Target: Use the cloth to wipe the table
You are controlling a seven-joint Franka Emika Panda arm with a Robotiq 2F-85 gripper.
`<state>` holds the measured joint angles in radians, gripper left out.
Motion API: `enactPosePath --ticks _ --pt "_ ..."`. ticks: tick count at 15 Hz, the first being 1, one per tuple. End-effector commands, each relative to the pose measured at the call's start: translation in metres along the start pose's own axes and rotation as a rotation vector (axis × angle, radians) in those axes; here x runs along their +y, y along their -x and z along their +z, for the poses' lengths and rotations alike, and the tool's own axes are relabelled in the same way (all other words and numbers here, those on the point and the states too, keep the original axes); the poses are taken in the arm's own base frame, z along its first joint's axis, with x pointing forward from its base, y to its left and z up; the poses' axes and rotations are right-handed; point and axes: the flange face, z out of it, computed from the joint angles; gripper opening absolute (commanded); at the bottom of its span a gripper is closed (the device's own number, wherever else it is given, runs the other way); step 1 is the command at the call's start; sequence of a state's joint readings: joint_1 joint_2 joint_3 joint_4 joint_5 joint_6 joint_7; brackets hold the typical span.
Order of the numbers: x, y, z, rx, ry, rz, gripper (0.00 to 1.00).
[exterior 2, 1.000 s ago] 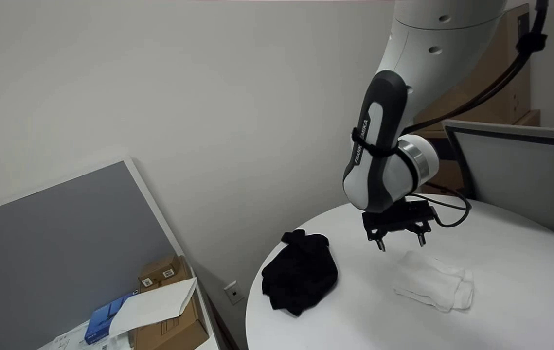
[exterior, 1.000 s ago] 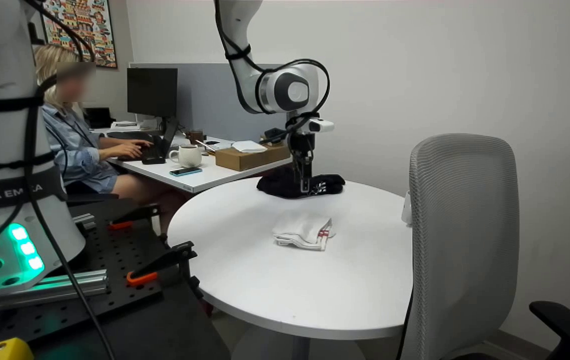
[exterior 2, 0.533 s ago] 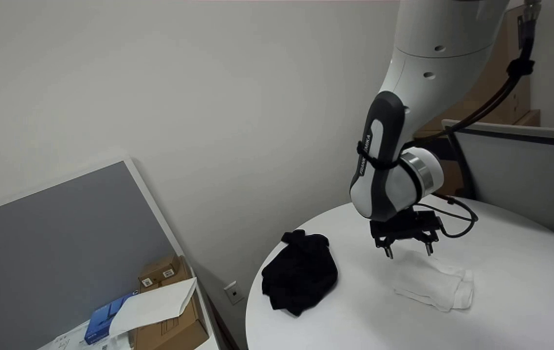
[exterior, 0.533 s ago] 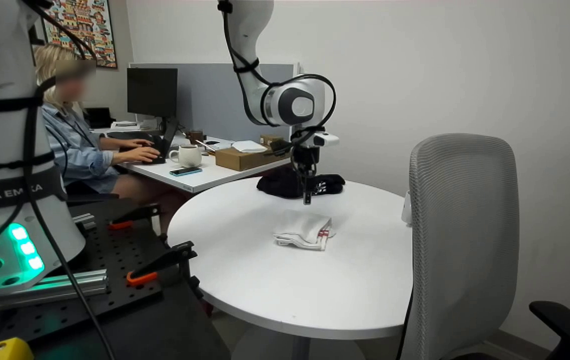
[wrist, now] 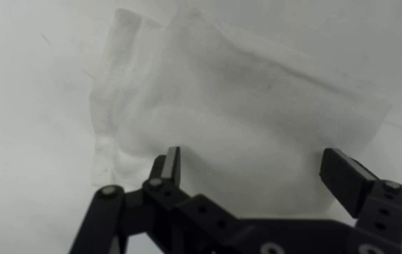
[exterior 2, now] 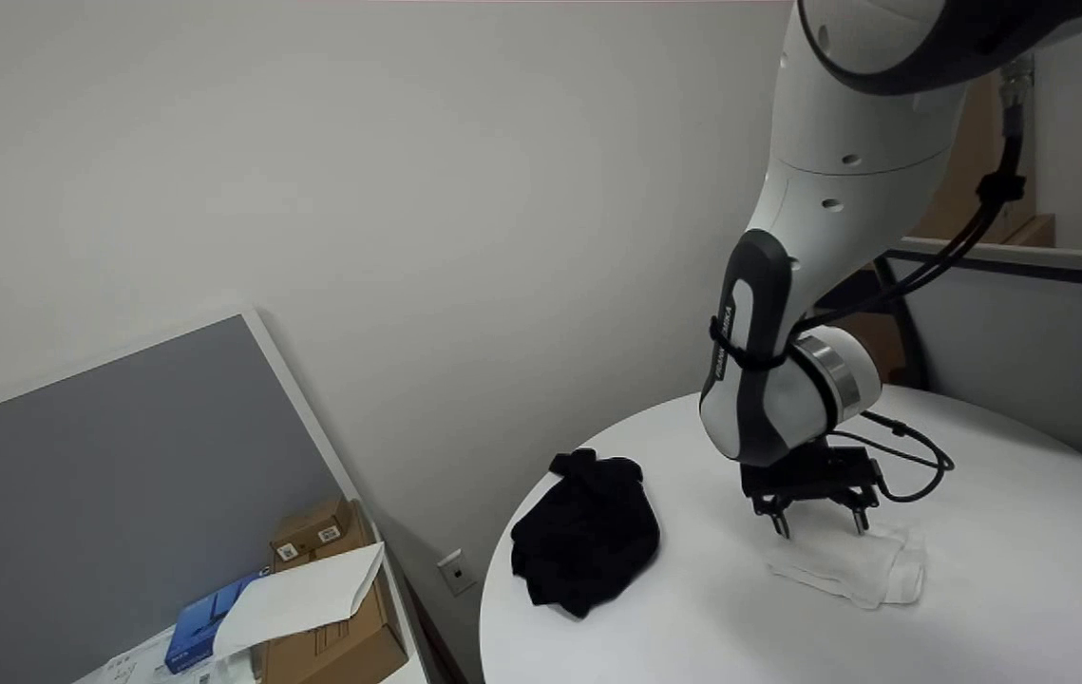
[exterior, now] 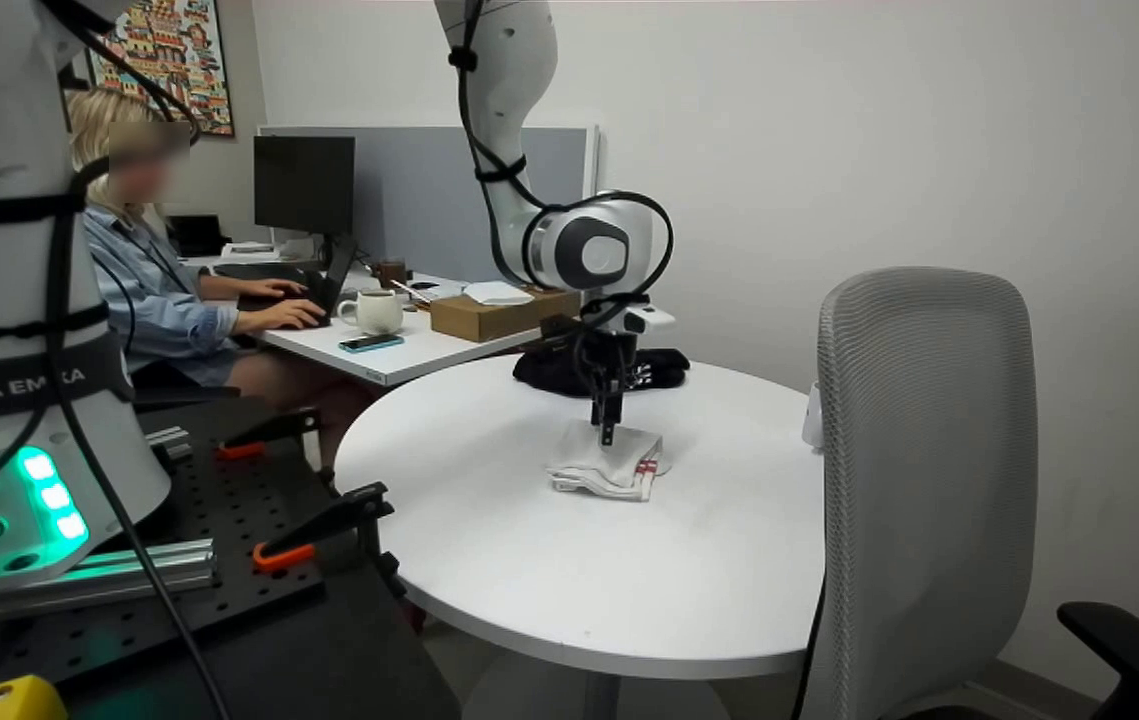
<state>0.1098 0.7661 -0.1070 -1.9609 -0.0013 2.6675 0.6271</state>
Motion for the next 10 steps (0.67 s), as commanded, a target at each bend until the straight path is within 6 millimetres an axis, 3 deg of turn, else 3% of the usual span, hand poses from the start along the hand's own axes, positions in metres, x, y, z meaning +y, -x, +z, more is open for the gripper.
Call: enactPosePath --ticks 1,2,10 --pt "-0.0009 -0.0046 0.0126 -0.003 -0.013 0.011 0.87" --pt "-0.0008 -0.004 0.0145 -0.007 -0.013 0.015 0.74" --pt "-0.003 0.0024 0.0177 -0.008 -0.011 0.002 0.13"
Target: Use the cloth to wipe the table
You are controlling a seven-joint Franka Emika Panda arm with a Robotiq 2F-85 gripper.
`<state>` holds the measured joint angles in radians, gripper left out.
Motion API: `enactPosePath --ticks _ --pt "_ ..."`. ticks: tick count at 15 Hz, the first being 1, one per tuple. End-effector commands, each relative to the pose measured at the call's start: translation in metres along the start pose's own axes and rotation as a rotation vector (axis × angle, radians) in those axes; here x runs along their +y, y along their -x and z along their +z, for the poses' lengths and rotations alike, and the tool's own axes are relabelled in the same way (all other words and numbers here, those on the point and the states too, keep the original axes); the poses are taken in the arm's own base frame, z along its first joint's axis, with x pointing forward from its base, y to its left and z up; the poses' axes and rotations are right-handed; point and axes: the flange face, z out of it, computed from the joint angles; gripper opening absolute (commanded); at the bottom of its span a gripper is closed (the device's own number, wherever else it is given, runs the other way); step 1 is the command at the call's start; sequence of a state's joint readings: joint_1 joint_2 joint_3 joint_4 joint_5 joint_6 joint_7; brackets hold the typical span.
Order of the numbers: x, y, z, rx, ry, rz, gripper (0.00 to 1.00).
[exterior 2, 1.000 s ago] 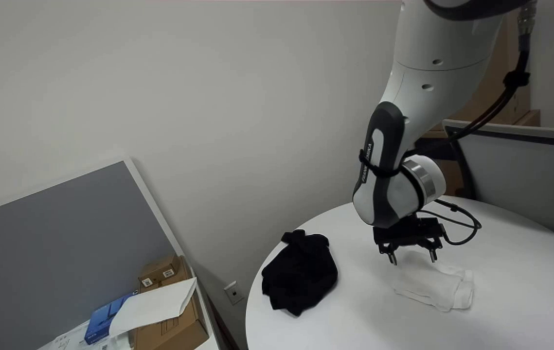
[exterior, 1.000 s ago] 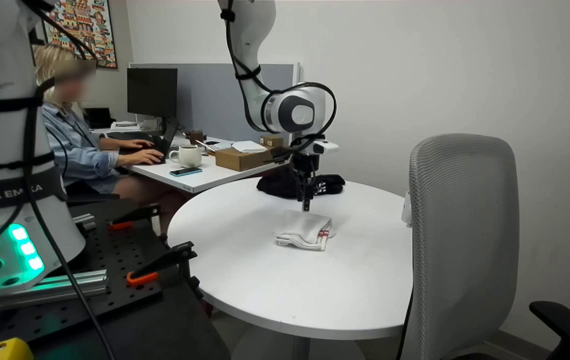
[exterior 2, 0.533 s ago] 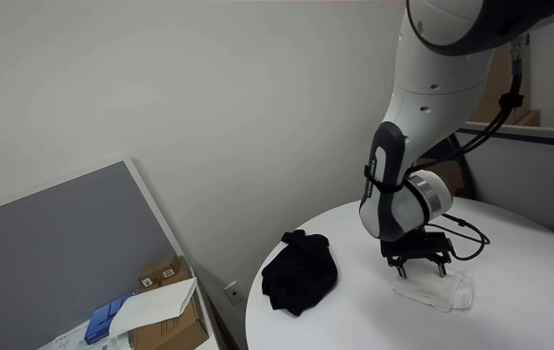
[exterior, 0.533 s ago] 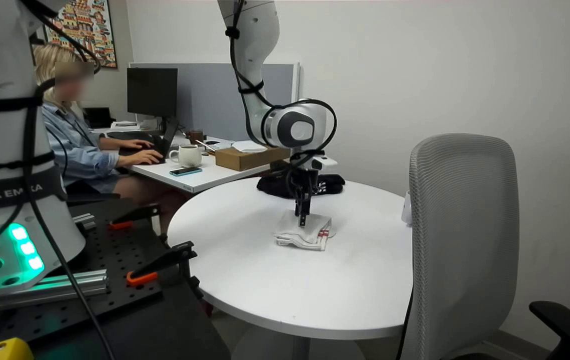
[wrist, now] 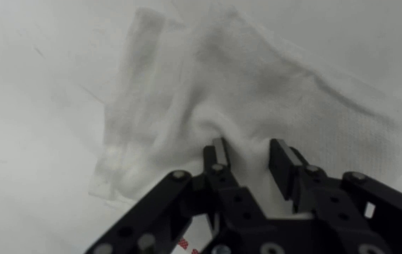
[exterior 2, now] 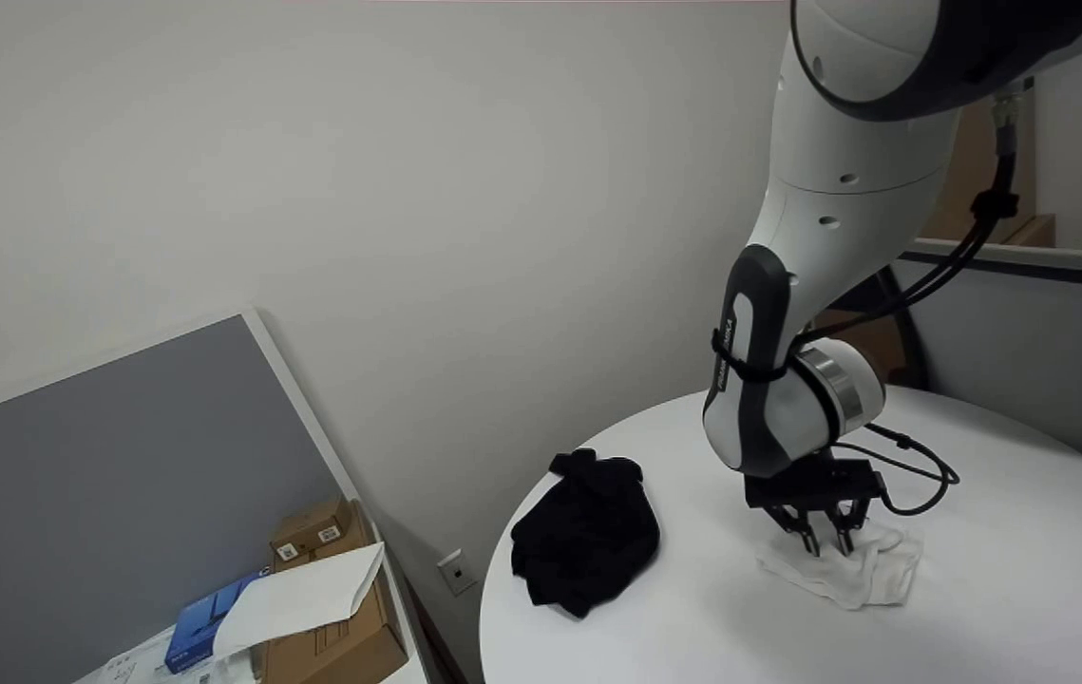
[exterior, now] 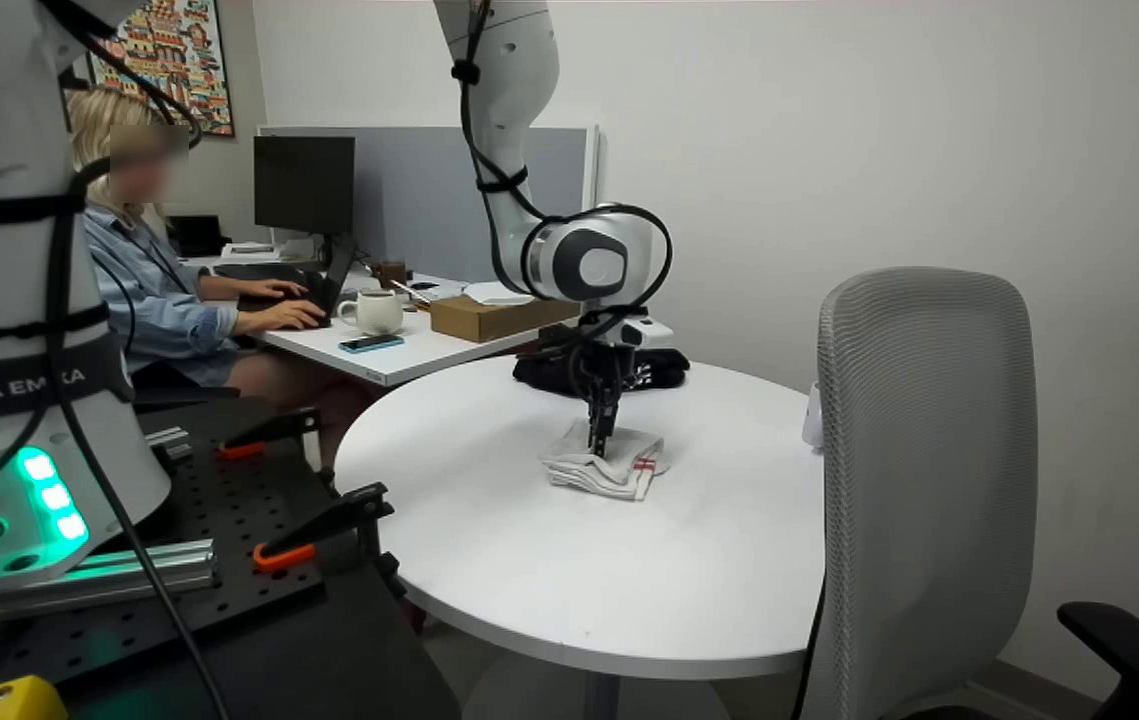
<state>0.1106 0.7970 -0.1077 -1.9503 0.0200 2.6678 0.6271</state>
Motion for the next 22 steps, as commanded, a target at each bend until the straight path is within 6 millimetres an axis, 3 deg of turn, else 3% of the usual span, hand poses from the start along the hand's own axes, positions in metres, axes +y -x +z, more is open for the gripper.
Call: enactPosePath --ticks 1,2,7,11,13,16,22 --pt "-0.006 0.001 0.002 0.012 -0.016 -0.022 0.06" --pt "-0.009 0.004 0.002 0.011 -0.015 -0.034 0.01" --pt "-0.052 0.031 0.002 0.002 -0.025 -0.174 0.01" --pt "-0.095 0.067 0.001 -0.009 -0.05 -0.306 0.01" --pt "-0.106 0.087 0.006 -0.029 -0.065 -0.357 0.01" --pt "-0.1 0.11 0.015 -0.053 -0.043 -0.407 0.01" --pt "-0.026 0.134 0.013 -0.105 -0.012 -0.318 0.01"
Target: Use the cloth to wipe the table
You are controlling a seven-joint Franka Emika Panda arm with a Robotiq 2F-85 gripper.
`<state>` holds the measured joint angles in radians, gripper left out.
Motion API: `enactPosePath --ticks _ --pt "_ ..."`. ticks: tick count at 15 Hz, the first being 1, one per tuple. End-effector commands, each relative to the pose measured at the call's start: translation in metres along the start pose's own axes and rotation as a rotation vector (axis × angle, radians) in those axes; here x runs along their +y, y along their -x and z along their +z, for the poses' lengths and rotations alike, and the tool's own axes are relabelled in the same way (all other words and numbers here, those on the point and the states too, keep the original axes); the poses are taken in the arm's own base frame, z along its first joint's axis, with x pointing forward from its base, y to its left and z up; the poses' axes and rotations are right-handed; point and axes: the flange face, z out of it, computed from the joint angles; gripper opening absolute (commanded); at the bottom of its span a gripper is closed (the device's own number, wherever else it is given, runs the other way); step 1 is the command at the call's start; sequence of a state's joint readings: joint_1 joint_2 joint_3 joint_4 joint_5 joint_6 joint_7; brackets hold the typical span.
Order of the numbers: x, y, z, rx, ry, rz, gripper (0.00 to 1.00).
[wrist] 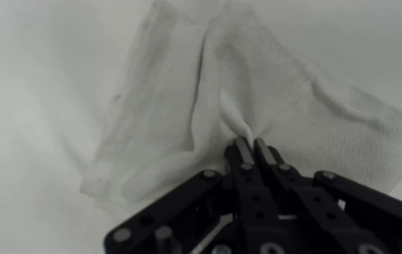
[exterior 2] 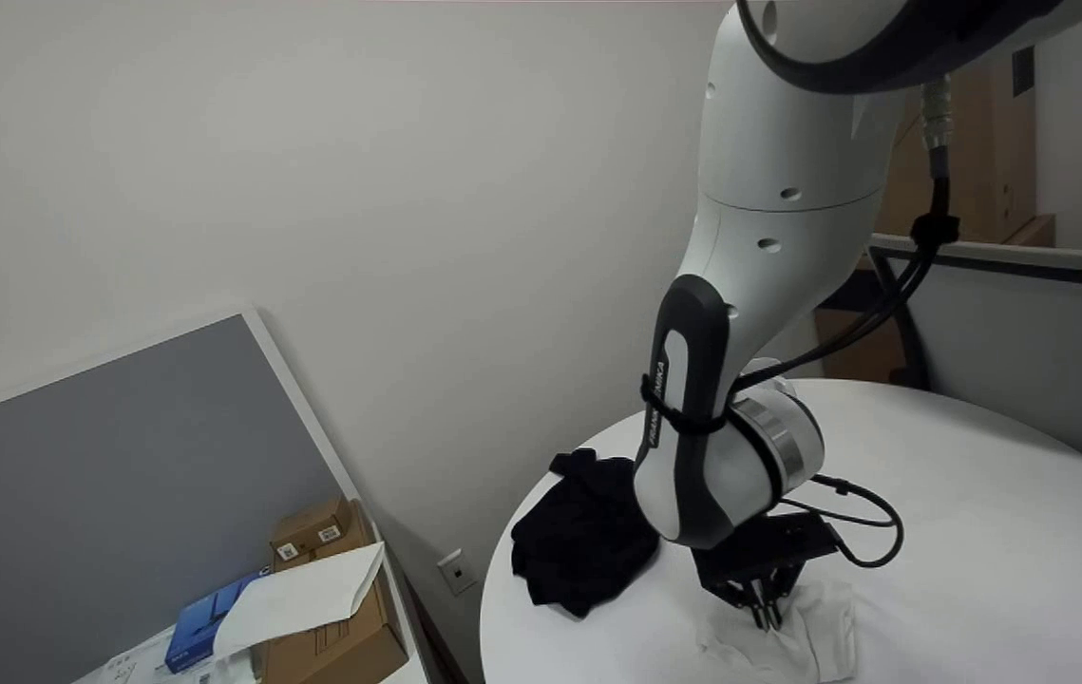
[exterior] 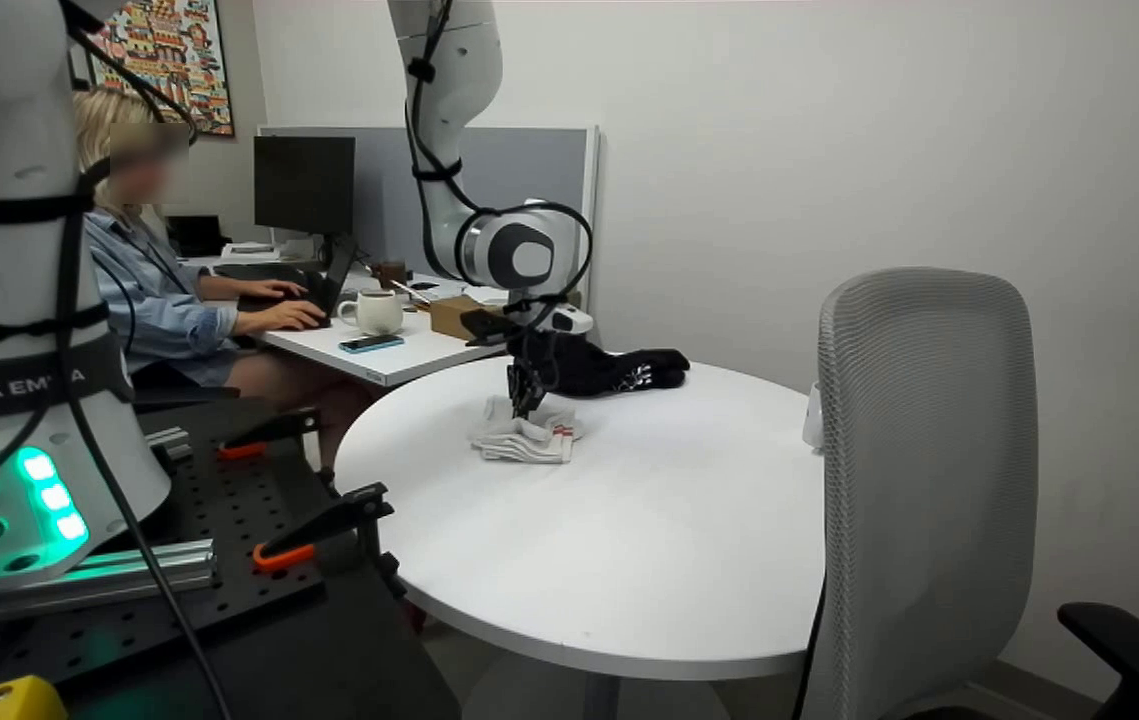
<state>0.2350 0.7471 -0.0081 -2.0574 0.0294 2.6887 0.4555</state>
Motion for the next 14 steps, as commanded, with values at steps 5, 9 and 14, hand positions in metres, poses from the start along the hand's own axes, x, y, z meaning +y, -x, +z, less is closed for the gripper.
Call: enactPosePath --ticks 5,9,14 --pt "0.097 0.082 0.022 -0.087 0.015 0.187 0.01" --pt "0.148 0.09 0.024 -0.095 0.006 0.327 0.01" --pt "0.212 0.056 0.016 -0.044 0.032 0.458 0.01"
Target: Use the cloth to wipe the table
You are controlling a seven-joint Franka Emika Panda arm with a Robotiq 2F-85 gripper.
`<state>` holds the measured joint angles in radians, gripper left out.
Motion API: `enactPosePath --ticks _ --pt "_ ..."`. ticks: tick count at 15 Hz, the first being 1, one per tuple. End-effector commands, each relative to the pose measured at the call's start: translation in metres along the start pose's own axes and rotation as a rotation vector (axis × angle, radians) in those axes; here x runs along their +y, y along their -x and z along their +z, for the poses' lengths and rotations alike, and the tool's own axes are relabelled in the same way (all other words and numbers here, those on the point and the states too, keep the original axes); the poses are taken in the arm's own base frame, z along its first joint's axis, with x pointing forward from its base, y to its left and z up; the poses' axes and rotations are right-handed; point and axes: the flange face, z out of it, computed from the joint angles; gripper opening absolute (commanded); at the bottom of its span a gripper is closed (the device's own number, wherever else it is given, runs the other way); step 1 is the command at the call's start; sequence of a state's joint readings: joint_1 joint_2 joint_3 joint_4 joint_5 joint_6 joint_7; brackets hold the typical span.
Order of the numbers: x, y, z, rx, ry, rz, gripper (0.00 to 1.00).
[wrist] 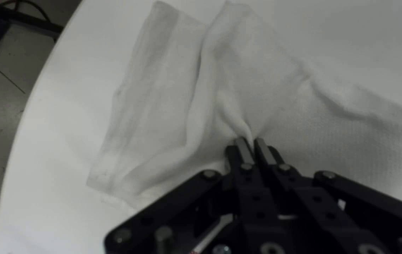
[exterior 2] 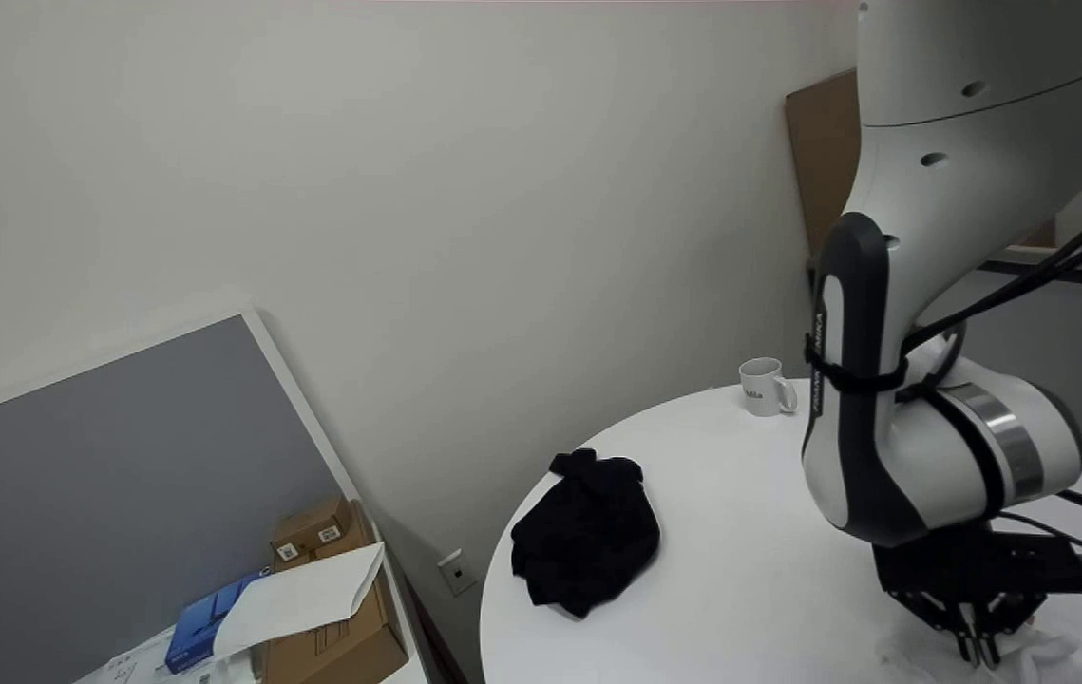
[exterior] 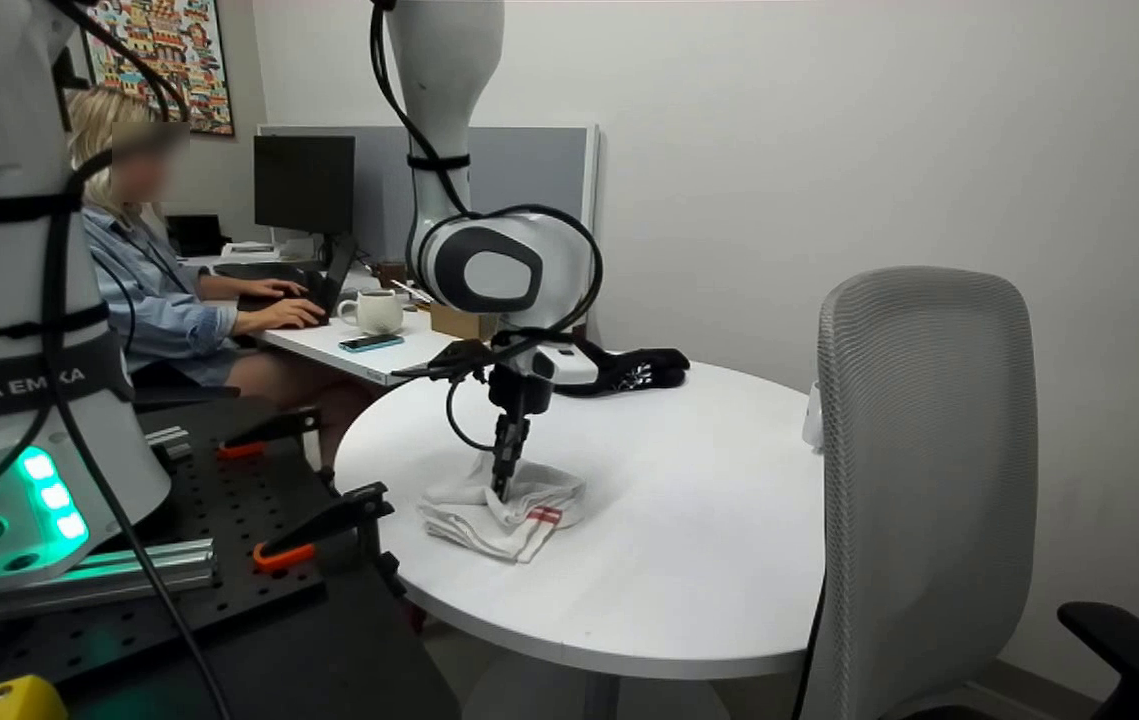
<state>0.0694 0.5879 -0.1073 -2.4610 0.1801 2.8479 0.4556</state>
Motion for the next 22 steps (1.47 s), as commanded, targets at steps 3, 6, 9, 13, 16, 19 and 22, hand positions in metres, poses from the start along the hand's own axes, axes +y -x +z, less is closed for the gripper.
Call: enactPosePath --ticks 3,6,9,13,16,19,22 --pt "0.018 -0.054 -0.017 0.079 -0.002 0.085 0.01" --pt "-0.025 -0.077 -0.03 0.124 -0.027 0.036 0.01" --pt "-0.095 -0.085 -0.04 0.164 -0.053 -0.067 0.01" --pt "-0.186 -0.073 -0.051 0.203 -0.086 -0.227 0.01" --pt "-0.231 -0.059 -0.05 0.22 -0.084 -0.335 0.01" --pt "-0.24 -0.065 -0.044 0.229 -0.067 -0.362 0.01" --pt "-0.214 -0.097 -0.038 0.226 -0.059 -0.298 0.01"
